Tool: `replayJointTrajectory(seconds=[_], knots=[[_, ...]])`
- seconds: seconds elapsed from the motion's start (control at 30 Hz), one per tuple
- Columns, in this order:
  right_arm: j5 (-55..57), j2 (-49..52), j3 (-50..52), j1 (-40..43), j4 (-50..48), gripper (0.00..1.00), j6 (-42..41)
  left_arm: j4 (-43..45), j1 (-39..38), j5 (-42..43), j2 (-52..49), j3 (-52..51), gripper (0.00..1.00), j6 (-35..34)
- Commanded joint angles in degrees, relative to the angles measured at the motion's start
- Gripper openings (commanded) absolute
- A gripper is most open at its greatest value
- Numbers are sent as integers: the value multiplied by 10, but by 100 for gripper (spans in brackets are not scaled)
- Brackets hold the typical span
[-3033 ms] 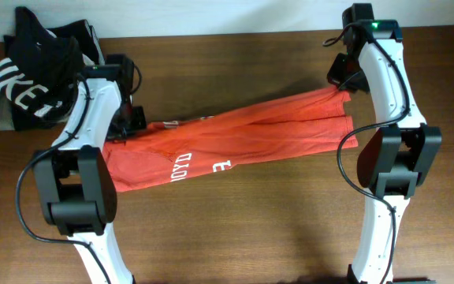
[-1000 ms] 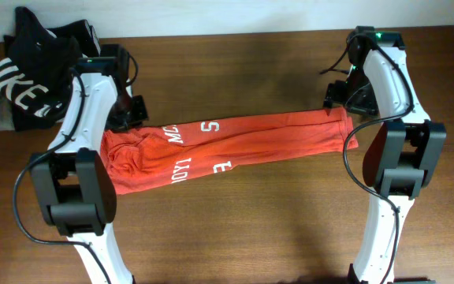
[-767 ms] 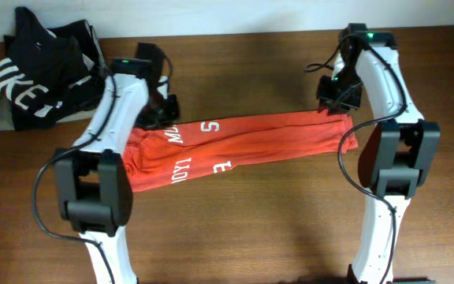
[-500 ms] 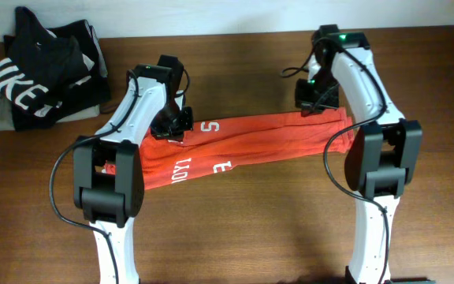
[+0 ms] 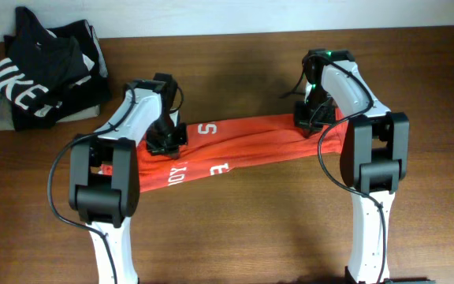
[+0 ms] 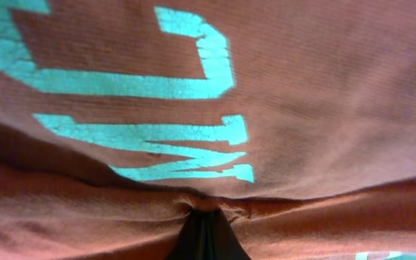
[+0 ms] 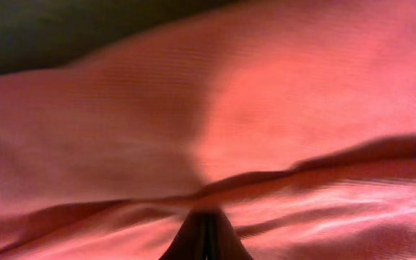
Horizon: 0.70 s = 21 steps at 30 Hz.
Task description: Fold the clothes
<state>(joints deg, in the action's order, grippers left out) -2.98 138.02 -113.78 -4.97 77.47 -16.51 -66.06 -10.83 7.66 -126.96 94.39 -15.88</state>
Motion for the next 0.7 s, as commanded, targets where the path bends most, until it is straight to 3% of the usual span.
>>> replayJointTrajectory(seconds=[0.0,0.17,0.67], knots=[[76,4,14,4,5,4,-40,-34,50,-81,-7,-22,1,0],[110,3,14,21,34,4,-79,-62,92,-81,-7,-22,1,0],[127,3,14,58,55,4,-96,-82,169,-127,-6,-22,1,-13]])
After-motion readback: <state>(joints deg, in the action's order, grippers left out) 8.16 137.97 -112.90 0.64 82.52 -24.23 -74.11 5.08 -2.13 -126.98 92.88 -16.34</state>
